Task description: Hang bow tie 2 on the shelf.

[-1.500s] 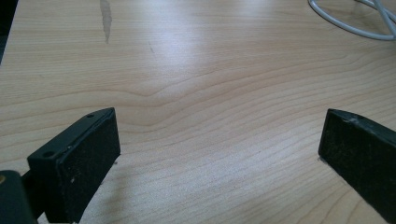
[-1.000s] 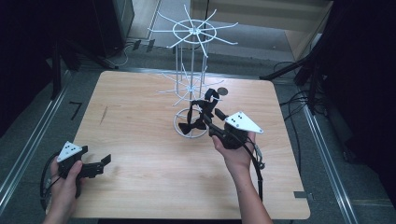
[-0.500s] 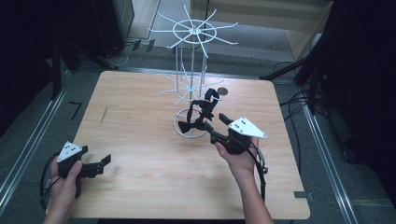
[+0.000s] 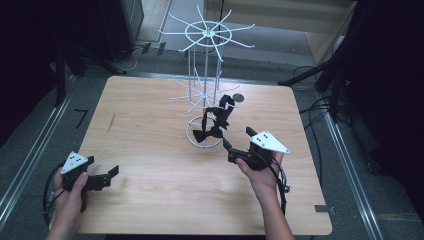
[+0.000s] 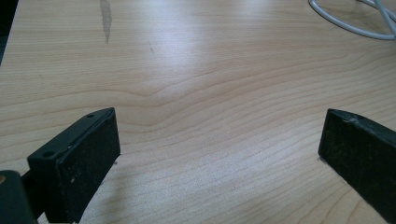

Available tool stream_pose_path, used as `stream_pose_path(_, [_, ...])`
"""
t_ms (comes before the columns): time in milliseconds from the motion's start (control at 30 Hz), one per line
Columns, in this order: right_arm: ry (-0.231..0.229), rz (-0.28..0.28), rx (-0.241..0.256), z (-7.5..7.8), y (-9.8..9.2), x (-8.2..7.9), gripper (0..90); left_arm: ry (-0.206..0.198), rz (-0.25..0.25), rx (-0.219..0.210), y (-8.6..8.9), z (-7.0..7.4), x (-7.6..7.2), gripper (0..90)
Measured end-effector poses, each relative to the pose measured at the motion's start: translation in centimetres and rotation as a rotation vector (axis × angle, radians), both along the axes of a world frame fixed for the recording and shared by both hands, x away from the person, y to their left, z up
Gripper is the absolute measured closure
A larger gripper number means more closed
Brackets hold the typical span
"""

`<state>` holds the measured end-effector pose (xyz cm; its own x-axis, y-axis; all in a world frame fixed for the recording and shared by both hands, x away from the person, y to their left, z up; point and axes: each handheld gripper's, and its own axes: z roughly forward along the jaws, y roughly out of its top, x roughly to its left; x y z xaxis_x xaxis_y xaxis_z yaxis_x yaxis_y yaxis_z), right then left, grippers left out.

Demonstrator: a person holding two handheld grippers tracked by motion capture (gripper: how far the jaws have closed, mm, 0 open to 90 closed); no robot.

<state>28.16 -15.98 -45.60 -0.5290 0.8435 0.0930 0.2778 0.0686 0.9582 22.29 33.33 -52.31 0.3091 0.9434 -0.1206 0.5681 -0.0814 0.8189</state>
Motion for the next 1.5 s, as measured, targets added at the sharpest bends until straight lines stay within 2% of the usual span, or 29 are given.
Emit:
stream_pose_path(333, [0.045,-0.014,0.003,-1.2,-1.6,-0.5,3.0,-0.003,0.003,0.001,0.0,0.0,0.0,0.0])
stream_pose_path(1067, [0.11,-0.095,-0.011,-4.3,-5.3,-1.9,2.6,-0.004,0.002,0.002,0.0,0.0,0.0,0.0])
stream_pose_path(1500, [0.135,-0.133,-0.022,-5.1,-7.3,-2.8,2.6,-0.005,0.002,0.002,0.0,0.0,0.0,0.0])
